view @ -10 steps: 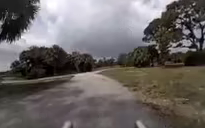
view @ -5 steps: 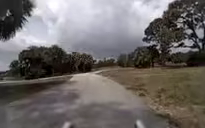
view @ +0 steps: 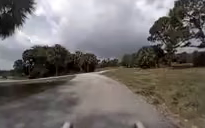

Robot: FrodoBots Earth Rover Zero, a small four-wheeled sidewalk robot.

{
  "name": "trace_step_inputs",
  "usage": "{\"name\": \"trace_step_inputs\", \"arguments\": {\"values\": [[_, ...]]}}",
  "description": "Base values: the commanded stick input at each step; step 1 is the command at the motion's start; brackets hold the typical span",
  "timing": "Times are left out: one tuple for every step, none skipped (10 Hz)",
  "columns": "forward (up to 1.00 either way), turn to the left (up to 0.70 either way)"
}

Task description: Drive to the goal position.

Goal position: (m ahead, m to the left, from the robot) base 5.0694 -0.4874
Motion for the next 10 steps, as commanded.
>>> {"name": "trace_step_inputs", "arguments": {"values": [[0.85, 0.00], [0.85, 0.00], [0.85, 0.00], [0.85, 0.00], [0.85, 0.00], [0.85, 0.00], [0.85, 0.00], [0.85, 0.00], [0.85, 0.00], [0.85, 0.00]]}}
